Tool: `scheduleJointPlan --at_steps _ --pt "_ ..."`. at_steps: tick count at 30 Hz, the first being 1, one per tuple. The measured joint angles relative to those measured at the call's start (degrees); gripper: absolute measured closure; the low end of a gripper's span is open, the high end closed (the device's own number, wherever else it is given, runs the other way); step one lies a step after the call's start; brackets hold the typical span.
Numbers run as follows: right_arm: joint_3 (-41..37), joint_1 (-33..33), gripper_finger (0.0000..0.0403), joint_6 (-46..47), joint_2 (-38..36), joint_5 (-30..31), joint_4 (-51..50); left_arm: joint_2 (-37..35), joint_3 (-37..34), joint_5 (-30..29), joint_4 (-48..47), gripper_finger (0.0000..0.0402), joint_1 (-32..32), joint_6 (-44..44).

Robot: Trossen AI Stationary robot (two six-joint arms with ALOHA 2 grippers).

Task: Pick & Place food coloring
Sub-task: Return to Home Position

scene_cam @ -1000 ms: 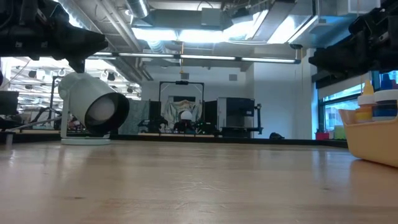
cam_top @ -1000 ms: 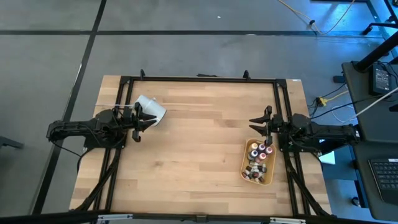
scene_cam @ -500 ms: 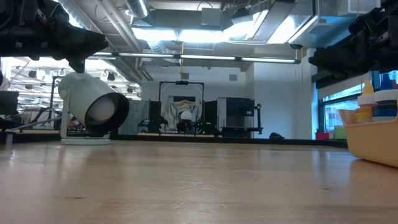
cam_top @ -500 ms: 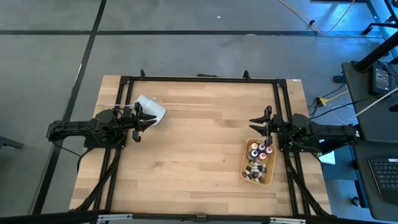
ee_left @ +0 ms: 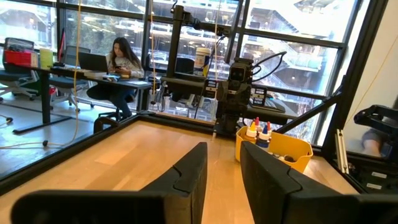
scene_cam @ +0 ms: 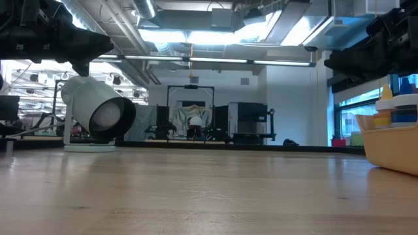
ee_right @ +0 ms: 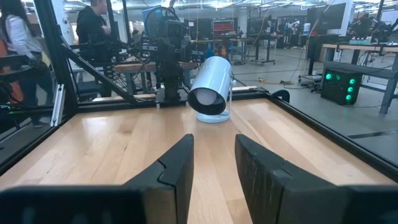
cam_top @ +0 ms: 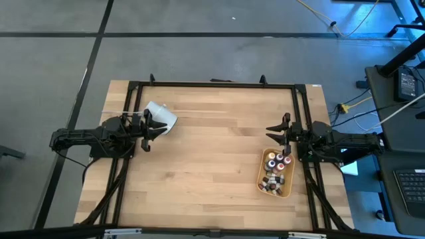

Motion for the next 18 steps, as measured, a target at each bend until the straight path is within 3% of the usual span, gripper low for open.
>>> scheduleJointPlan --at_steps 18 --pt "0.0 0.0 0.0283 0.0 0.0 0.0 0.0 0.0 0.0 0.0 0.0 0.0308 0.0 0.0"
